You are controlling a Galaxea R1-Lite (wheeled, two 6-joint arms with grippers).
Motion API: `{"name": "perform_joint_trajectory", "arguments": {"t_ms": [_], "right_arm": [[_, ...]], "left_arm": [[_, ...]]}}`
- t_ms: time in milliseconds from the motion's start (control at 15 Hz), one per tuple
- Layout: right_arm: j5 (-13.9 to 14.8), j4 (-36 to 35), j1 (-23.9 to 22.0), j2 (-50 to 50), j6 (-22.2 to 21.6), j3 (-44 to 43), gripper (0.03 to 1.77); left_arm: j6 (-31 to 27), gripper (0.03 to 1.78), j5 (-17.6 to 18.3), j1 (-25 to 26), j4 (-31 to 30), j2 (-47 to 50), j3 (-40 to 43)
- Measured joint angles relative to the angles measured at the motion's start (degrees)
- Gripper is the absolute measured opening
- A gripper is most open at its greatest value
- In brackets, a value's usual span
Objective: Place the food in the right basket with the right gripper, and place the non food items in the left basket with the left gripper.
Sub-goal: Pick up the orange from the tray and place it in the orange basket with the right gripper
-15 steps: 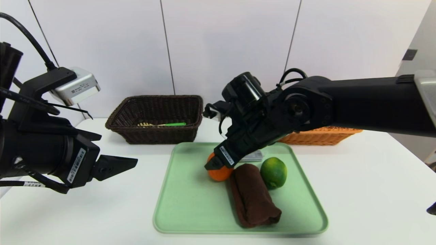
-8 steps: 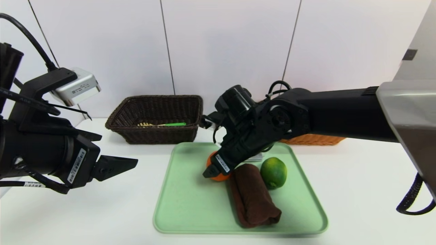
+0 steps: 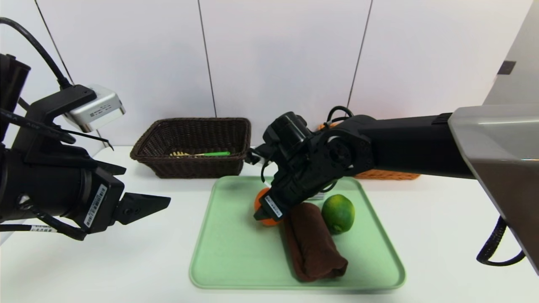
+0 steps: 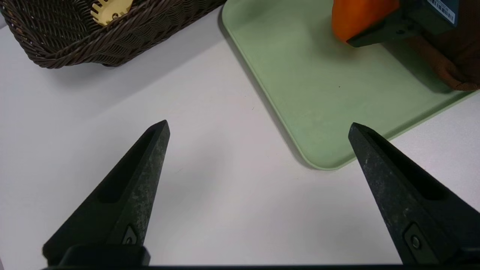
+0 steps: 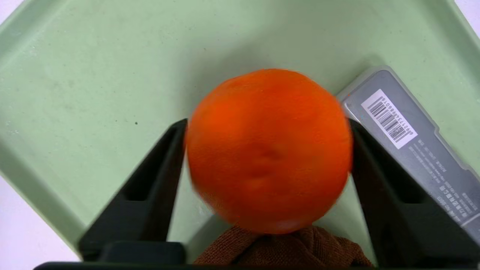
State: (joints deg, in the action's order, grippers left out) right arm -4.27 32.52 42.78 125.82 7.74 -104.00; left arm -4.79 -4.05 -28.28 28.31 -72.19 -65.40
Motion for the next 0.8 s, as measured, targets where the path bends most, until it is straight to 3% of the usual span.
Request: {"name": "perform_joint_trajectory", "arguments": {"t_ms": [133,600,800], "right_arm": [[0.0,0.0,0.0,-0.1,0.1,0.0,1.16],[0.1,-0.1,-0.1,-5.5,-0.1,-1.7,1.13],[3.5,-0.5,-1.7,-10.5,-0.3,-4.1,1.13]], "left_arm": [[0.0,1.69,0.0,0.0,0.0,0.0,0.0],[0.2,1.69,0.0,0.0,0.0,0.1,0.0],[0.2,1.69,-0.1,0.0,-0.1,0.1,-0.1]]}}
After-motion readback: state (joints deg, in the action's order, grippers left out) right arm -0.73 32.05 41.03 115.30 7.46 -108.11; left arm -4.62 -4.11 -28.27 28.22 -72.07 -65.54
